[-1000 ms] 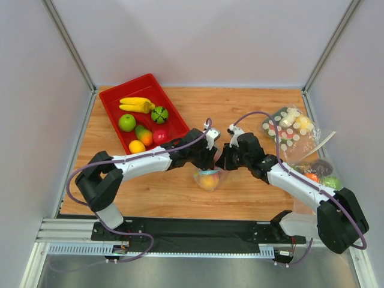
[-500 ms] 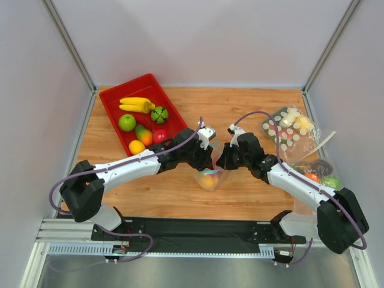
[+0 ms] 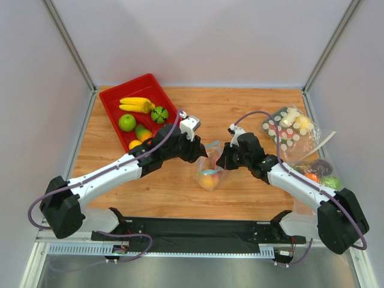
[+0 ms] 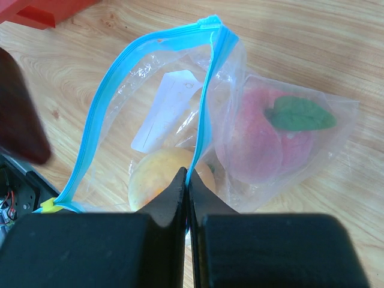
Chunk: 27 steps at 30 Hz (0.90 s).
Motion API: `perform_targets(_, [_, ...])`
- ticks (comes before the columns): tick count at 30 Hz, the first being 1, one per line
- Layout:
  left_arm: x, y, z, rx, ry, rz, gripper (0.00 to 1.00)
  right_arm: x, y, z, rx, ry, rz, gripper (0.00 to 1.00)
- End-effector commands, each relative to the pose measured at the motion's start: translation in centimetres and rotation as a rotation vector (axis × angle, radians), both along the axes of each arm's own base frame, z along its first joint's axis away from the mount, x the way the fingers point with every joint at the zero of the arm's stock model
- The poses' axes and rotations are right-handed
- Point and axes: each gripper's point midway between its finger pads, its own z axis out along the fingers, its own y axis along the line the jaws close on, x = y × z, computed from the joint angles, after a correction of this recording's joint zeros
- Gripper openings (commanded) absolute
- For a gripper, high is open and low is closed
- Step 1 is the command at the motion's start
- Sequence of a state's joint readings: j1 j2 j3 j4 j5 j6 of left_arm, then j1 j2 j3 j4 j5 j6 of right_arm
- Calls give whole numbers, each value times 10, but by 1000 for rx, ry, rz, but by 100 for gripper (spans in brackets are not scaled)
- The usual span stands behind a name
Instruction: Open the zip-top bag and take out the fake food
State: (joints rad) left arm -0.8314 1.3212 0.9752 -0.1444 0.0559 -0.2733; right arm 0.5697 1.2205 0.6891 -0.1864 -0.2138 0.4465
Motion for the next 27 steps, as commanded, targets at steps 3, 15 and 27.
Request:
perform_targets(3, [42, 37, 54, -115, -116, 148, 31, 3, -1, 10, -1, -43, 1, 0])
perform_targets(15, [159, 135, 39, 38, -140, 514, 31, 1, -1, 14, 4, -49, 10, 0])
perform_targets(27, [207, 127, -25, 183, -4, 548, 32, -1, -2, 12, 2, -45, 14, 0])
